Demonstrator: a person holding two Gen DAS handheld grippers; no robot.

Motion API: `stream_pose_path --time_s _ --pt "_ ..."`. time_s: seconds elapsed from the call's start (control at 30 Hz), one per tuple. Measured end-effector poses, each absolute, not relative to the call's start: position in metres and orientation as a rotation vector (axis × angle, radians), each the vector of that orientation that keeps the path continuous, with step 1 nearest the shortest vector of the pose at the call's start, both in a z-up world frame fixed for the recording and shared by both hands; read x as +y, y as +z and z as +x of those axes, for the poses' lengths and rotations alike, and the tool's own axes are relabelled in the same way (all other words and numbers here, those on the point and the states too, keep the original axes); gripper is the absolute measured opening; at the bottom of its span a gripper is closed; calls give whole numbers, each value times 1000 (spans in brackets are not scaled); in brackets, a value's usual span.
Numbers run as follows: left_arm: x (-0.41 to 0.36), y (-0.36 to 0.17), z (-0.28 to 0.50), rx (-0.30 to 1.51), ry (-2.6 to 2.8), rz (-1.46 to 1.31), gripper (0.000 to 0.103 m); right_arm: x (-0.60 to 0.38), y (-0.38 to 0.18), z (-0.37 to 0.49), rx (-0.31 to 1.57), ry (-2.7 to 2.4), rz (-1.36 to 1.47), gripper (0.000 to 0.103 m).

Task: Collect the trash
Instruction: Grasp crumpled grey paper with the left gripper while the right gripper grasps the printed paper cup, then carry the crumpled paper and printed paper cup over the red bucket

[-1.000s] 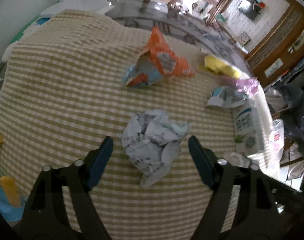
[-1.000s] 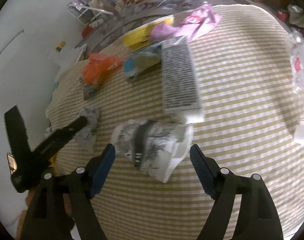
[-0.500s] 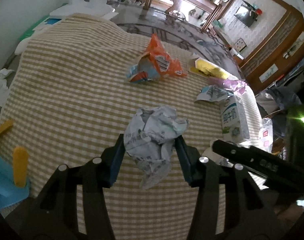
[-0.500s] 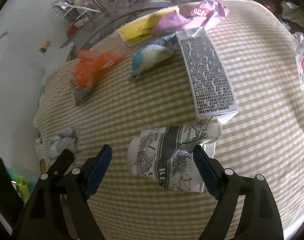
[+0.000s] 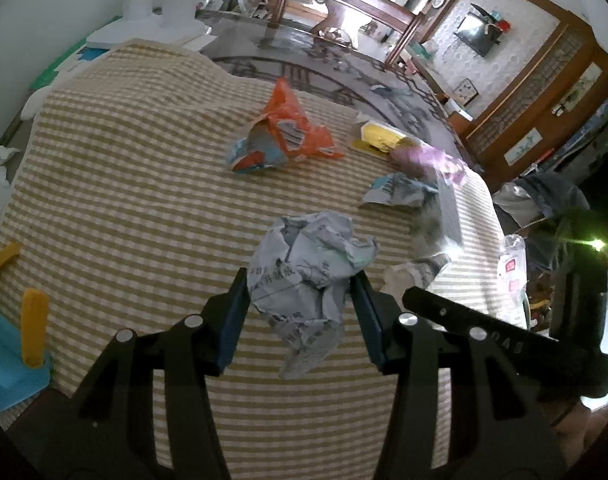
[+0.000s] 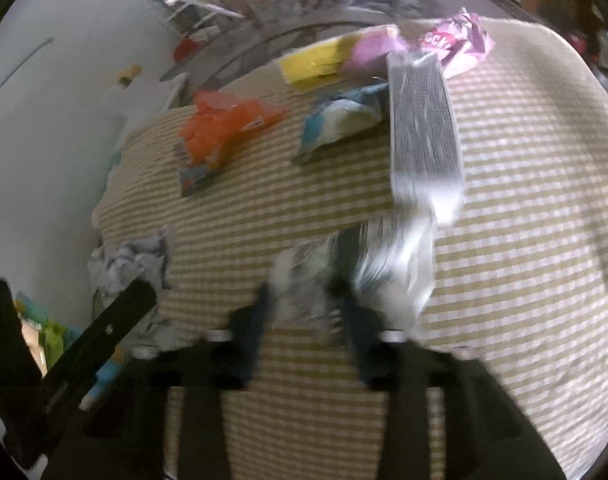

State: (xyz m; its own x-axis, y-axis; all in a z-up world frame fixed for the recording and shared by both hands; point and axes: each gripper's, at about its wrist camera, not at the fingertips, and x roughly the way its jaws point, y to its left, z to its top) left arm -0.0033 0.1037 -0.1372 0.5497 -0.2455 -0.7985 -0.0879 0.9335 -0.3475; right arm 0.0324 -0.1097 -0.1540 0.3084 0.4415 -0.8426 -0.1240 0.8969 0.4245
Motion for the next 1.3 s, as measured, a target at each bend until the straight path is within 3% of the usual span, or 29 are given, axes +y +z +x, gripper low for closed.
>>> stream_pose_path --time_s 0.7,1.3 --pt "94 -118 -3 950 -133 -369 49 -165 -114 2 1088 381 299 6" --pt "41 -94 8 918 -240 -318 49 -217 -86 -9 926 302 275 4"
